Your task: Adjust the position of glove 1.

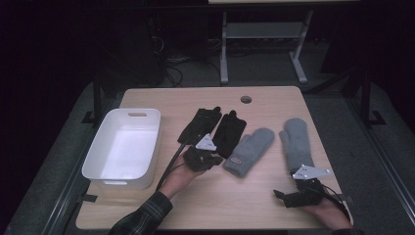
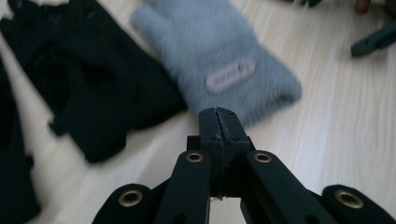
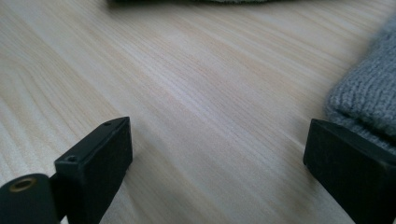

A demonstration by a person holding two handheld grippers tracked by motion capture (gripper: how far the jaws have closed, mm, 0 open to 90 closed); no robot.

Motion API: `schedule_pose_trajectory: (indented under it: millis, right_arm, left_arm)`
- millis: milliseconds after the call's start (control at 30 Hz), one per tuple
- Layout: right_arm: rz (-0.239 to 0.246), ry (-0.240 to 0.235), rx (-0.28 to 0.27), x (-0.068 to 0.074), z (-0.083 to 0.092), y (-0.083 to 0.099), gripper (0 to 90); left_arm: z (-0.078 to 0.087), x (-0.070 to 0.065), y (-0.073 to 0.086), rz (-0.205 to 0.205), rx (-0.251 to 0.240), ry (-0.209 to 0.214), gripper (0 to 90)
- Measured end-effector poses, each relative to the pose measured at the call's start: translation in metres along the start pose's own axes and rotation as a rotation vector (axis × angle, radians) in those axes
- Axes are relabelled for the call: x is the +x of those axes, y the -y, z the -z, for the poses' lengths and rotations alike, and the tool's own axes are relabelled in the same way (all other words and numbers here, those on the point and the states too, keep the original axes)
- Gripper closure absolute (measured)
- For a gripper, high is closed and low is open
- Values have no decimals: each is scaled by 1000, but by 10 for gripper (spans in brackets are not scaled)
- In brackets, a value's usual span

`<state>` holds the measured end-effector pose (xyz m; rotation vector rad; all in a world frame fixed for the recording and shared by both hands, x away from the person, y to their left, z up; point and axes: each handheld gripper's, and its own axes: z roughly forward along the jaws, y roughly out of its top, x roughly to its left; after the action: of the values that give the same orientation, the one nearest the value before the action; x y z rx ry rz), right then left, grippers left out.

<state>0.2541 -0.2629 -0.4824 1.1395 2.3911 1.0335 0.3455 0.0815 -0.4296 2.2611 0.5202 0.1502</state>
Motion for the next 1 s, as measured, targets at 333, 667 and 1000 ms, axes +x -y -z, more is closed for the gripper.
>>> schedule_pose_trajectory:
  millis: [333,667,1000]
  right_arm:
    - [0,0,0,0,0,0,77]
    - [-1,-1,0,0,0,0,77]
    - [0,0,0,0,0,0,77]
  left_arm:
    - [-37,5,-23,6,-28,42,894]
    - [-55,3,-25,6,20,98,895]
    - [-49,-21,-21,-50,57,158,895]
